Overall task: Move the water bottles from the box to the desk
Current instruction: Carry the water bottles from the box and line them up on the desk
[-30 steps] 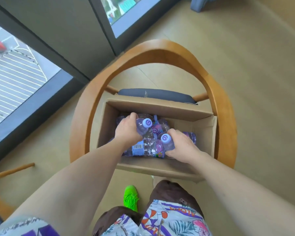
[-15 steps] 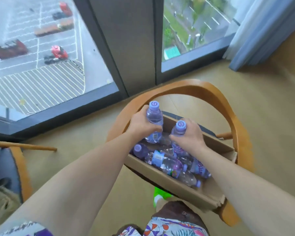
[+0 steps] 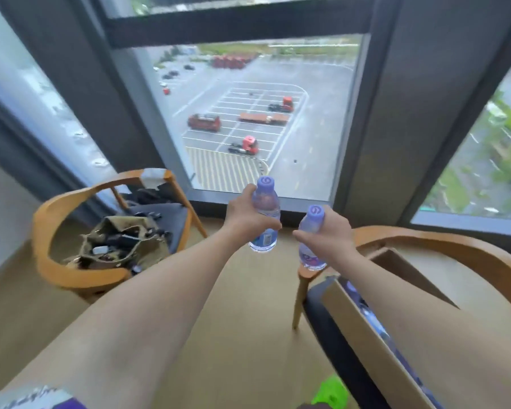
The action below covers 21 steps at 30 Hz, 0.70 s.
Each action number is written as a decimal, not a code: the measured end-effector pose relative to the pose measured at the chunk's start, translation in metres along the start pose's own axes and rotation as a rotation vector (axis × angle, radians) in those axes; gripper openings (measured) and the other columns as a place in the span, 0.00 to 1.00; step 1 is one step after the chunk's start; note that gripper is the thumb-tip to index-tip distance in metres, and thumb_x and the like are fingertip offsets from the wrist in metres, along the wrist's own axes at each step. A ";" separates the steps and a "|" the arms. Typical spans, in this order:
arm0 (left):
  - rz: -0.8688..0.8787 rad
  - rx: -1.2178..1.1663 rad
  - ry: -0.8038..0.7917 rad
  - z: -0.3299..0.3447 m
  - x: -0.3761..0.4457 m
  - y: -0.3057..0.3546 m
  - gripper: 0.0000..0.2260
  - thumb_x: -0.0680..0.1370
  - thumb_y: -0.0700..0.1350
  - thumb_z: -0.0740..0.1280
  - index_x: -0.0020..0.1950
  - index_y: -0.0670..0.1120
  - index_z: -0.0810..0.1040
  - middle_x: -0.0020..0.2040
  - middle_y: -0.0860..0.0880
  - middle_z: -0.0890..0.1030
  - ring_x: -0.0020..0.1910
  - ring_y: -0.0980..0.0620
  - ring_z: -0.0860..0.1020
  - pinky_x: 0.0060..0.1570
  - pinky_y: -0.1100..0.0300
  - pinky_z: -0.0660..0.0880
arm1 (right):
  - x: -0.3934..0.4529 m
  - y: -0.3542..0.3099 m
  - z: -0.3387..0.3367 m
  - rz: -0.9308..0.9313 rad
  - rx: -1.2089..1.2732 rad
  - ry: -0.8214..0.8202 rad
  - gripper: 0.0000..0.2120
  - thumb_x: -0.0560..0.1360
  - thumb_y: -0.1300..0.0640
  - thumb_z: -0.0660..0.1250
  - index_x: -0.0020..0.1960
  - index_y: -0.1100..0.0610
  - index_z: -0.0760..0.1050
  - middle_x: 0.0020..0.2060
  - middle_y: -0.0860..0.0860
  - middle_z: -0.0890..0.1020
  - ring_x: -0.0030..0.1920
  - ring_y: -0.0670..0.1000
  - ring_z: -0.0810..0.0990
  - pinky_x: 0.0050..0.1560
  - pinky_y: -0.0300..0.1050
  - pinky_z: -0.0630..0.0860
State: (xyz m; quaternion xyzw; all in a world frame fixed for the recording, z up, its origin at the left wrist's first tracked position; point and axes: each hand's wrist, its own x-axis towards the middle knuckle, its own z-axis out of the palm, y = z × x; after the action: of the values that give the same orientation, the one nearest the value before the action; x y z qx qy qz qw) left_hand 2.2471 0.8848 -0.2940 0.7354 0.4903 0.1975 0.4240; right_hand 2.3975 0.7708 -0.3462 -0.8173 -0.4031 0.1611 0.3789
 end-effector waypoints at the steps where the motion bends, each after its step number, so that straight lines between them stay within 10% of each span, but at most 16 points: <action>1: -0.016 0.009 0.064 -0.024 -0.009 -0.010 0.28 0.59 0.46 0.80 0.55 0.51 0.74 0.49 0.51 0.82 0.51 0.48 0.82 0.52 0.51 0.81 | -0.006 -0.022 0.012 -0.041 0.006 -0.034 0.17 0.63 0.46 0.75 0.38 0.50 0.68 0.35 0.47 0.78 0.39 0.53 0.78 0.38 0.47 0.72; 15: -0.193 -0.079 0.703 -0.316 -0.220 -0.161 0.30 0.57 0.48 0.82 0.56 0.49 0.75 0.51 0.49 0.82 0.51 0.49 0.81 0.52 0.52 0.80 | -0.157 -0.307 0.183 -0.482 0.274 -0.411 0.15 0.62 0.47 0.77 0.42 0.48 0.75 0.37 0.44 0.81 0.41 0.46 0.81 0.40 0.46 0.78; 21: -0.336 -0.140 0.970 -0.389 -0.322 -0.223 0.30 0.61 0.46 0.84 0.58 0.49 0.74 0.52 0.53 0.83 0.46 0.58 0.81 0.41 0.71 0.74 | -0.250 -0.397 0.259 -0.600 0.311 -0.631 0.15 0.60 0.46 0.75 0.41 0.51 0.75 0.35 0.44 0.80 0.37 0.44 0.79 0.33 0.41 0.71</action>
State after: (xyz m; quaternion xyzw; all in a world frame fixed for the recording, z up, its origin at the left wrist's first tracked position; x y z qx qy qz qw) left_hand 1.7067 0.8010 -0.2172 0.4403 0.7275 0.4772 0.2218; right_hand 1.8814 0.8566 -0.2311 -0.5092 -0.6884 0.3437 0.3856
